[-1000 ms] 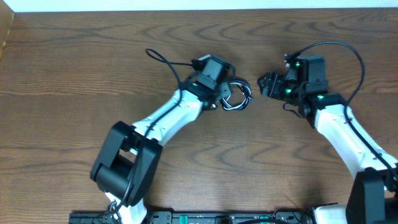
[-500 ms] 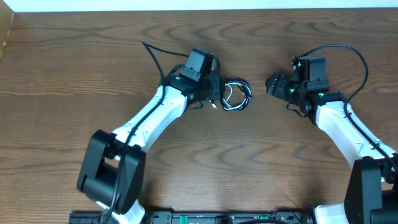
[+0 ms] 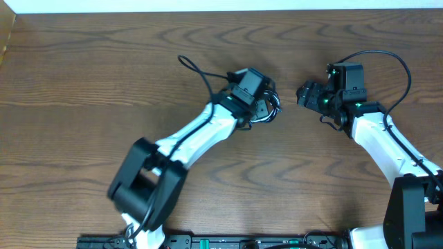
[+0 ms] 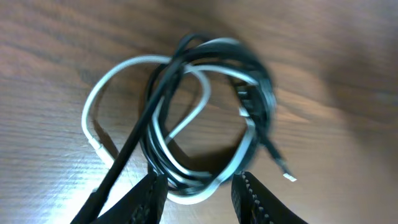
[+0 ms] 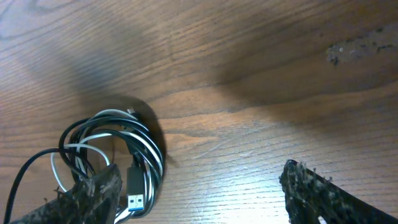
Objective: Untangle cables
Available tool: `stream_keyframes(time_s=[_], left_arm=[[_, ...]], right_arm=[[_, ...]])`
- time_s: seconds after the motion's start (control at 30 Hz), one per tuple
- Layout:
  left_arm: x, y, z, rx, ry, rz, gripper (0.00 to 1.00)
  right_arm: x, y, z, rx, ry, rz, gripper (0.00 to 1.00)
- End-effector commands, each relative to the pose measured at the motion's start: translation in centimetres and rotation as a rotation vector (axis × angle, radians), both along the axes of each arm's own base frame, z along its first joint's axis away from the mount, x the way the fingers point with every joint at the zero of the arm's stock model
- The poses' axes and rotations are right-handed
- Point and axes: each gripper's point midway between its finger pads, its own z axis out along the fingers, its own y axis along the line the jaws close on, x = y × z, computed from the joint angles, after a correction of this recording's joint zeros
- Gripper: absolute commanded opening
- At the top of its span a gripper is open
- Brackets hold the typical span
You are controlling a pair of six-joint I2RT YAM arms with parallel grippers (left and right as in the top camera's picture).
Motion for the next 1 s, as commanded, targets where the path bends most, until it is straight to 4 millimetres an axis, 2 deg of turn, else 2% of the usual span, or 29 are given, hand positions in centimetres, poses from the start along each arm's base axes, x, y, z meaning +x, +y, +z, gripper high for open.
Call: stream_keyframes(time_s=[0.0, 0.13, 0.33, 0.57, 0.73, 0.77, 0.87, 0.97], left_arm=[[0.3, 0.4, -2.7, 0.026, 0.032, 0.126, 0.39], [0.0, 0.6, -4.7, 0.036, 0.074, 0.163, 0.36], [-0.4, 0.3, -4.9, 0.025, 0.098, 0.156, 0.34], [-2.4, -0.8, -5.6, 0.032, 0.138, 0.108, 0.33], [-2.4, -0.7, -5.6, 0.035, 0.135, 0.109, 0.19], [-2.4, -0.6, -5.6, 0.041, 0.131, 0.112, 0.13], [-2.4, -0.4, -5.7, 0.052, 0.128, 0.112, 0.12], [-2.2, 1.0, -6.2, 0.112, 0.098, 0.144, 0.12]], right_arm=[[0.3, -0.3, 0.3, -0.002, -0.001, -0.014, 0.79], [0.2, -0.3, 0.2, -0.003, 0.003, -0.014, 0.8], [0.2, -0.3, 0.2, -0.003, 0.003, -0.013, 0.8], [0.2, -0.3, 0.2, -0.003, 0.004, -0.013, 0.81], [0.1, -0.3, 0.2, -0.003, 0.007, -0.013, 0.81], [0.1, -0.3, 0.2, -0.003, 0.007, -0.013, 0.81], [0.1, -0.3, 0.2, -0.003, 0.008, -0.013, 0.81], [0.0, -0.3, 0.1, -0.004, 0.011, -0.013, 0.81]])
